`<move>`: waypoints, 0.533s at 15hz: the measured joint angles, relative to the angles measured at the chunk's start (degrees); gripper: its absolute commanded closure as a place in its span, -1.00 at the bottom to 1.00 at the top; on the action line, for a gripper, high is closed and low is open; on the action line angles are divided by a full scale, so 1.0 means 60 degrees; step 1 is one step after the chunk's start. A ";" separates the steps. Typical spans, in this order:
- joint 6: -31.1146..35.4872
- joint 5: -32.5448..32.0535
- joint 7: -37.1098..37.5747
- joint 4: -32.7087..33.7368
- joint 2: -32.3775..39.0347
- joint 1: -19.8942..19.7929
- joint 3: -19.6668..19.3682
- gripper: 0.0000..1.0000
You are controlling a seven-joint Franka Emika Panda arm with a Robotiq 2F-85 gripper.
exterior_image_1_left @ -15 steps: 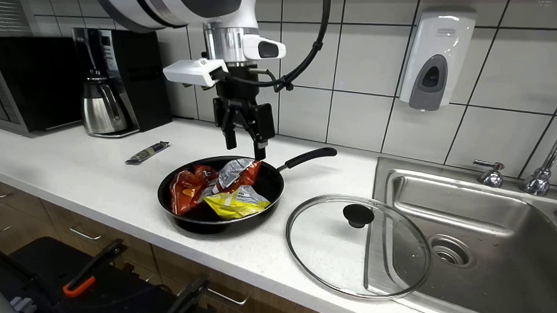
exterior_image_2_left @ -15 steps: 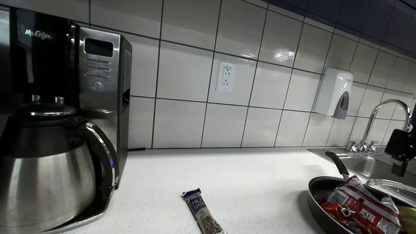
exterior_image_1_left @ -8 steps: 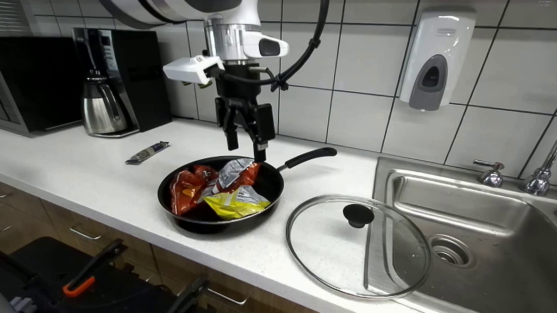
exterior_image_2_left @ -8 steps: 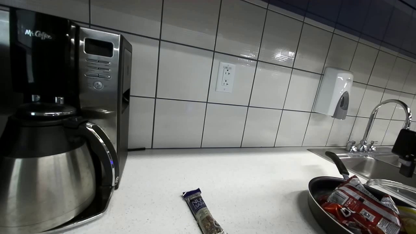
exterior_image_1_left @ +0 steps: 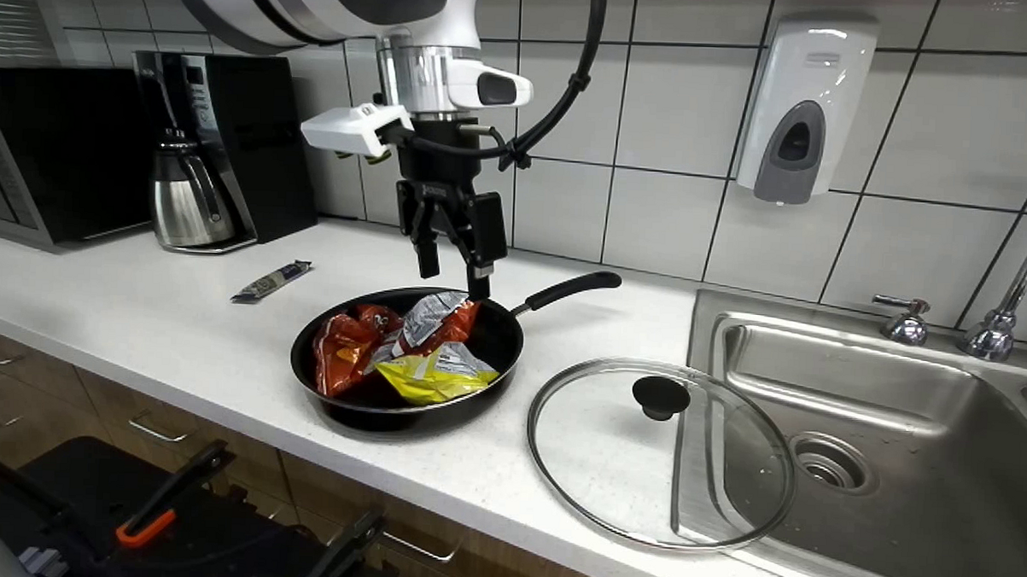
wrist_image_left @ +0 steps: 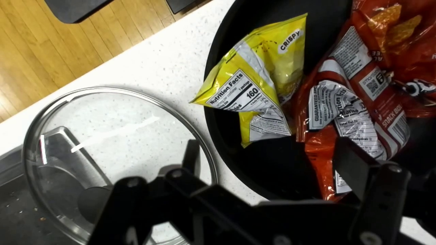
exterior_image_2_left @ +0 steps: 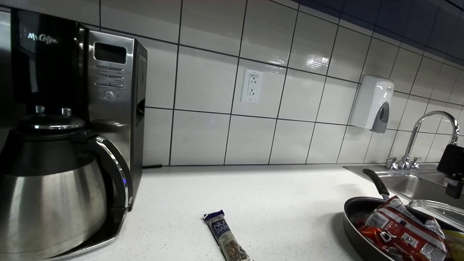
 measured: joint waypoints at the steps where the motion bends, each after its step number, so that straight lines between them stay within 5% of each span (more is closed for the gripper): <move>1: 0.0001 0.0000 0.0004 0.0001 0.0018 0.0000 0.0000 -1.00; 8: 0.0171 0.0002 0.0466 0.0087 0.0076 -0.0253 -0.0131 -1.00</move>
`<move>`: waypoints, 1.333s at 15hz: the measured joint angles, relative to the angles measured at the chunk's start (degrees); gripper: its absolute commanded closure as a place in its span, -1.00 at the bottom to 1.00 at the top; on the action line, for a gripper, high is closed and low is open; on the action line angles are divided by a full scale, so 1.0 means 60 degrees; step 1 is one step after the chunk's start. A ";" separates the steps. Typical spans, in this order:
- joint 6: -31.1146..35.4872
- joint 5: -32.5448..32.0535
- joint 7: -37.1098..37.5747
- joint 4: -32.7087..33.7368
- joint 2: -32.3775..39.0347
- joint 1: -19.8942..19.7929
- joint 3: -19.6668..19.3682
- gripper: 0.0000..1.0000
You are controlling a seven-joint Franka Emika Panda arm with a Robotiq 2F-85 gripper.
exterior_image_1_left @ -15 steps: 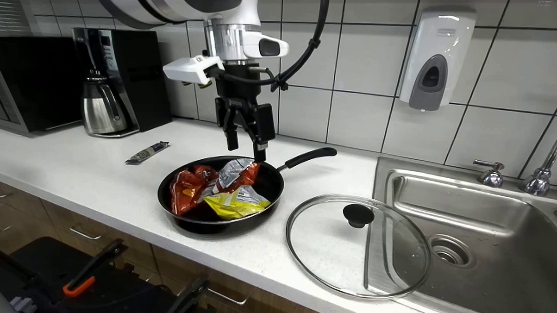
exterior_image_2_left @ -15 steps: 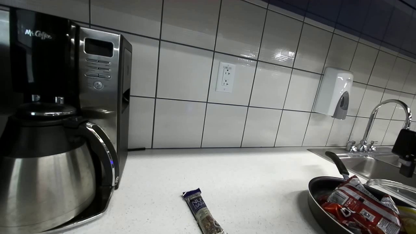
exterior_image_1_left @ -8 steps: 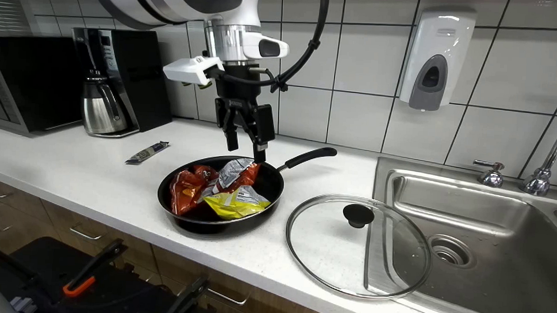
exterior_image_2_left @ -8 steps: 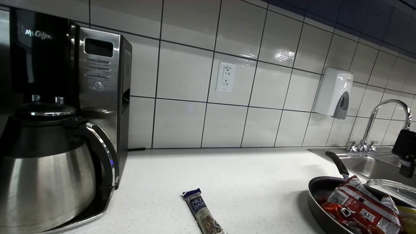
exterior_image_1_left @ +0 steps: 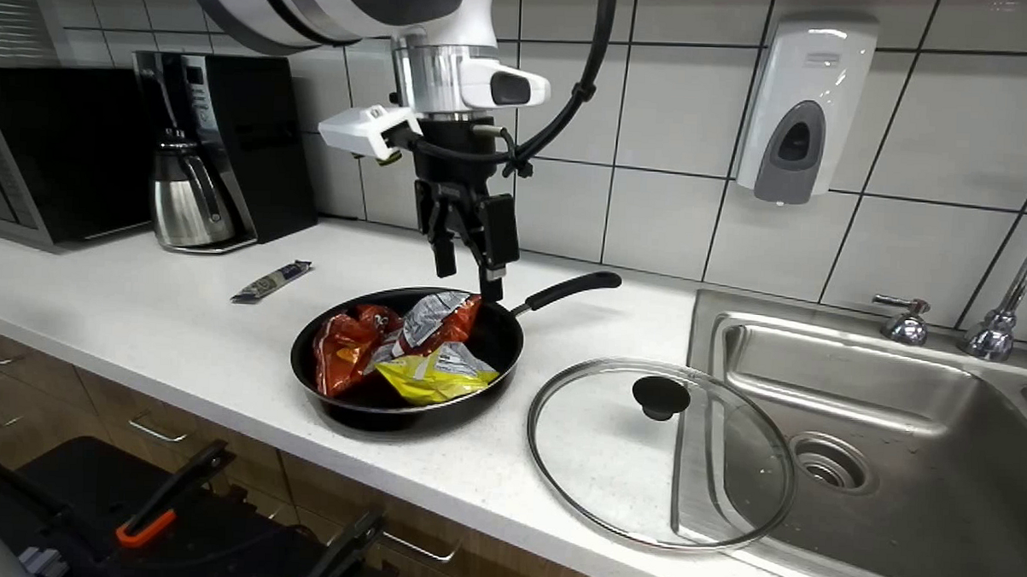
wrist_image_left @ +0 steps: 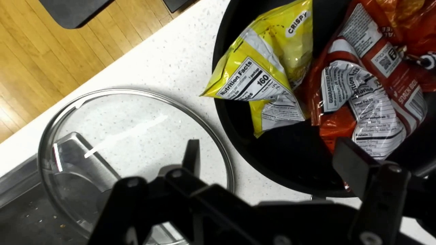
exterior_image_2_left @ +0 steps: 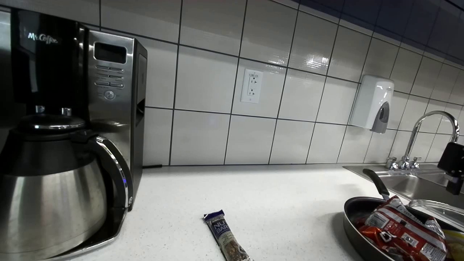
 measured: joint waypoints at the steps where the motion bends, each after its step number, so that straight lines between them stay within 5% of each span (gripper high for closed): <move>1: 0.0016 0.0000 0.0028 0.0023 0.0001 -0.0082 -0.0044 -1.00; 20: 0.0972 0.0082 0.0485 0.1188 0.1294 -0.1276 -0.1545 -1.00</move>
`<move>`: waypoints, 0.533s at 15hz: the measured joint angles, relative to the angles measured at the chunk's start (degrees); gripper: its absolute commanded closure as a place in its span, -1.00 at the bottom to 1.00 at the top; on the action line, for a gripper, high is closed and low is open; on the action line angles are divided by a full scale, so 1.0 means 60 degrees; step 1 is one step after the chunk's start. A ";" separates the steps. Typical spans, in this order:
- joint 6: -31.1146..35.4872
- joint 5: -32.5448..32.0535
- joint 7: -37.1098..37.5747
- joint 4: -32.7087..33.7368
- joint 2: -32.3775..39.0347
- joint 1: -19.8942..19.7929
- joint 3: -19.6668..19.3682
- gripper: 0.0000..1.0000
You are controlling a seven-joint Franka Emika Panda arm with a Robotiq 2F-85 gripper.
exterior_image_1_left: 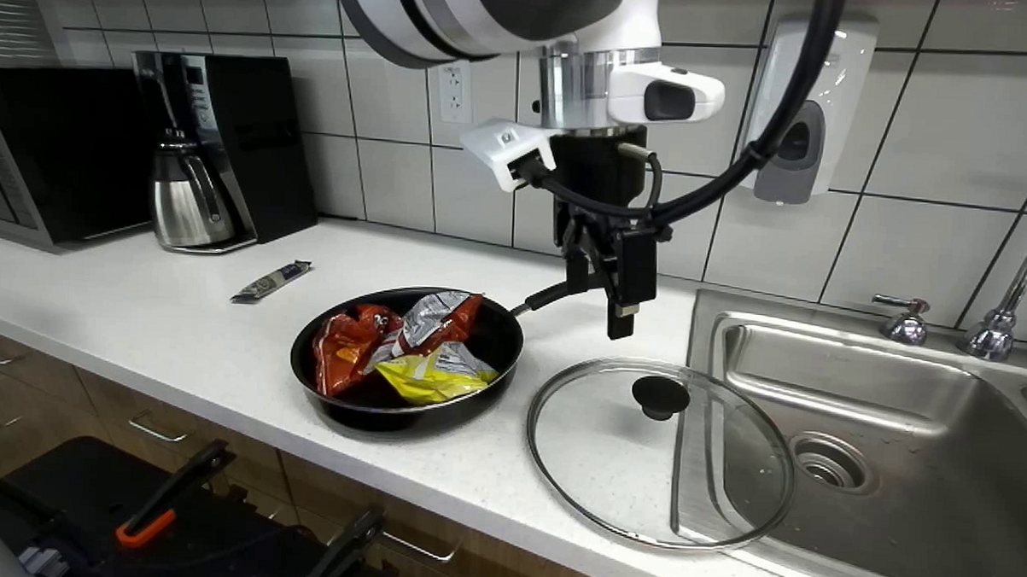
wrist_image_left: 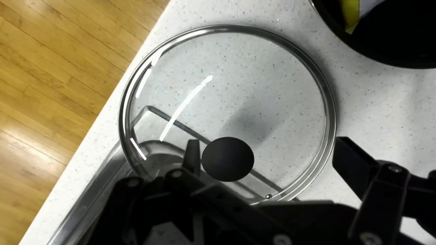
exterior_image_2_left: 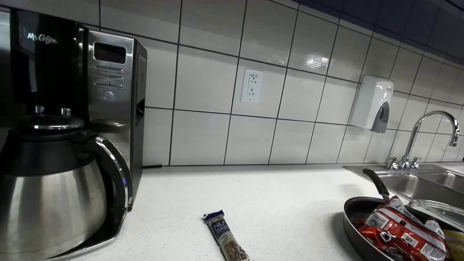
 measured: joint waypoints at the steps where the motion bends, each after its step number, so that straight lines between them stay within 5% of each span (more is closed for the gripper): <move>1: 0.0107 0.0000 0.0079 0.0082 0.0163 -0.0006 -0.0060 -1.00; 8: 0.0817 0.0088 0.0680 0.0529 0.1253 -0.0009 -0.0457 -1.00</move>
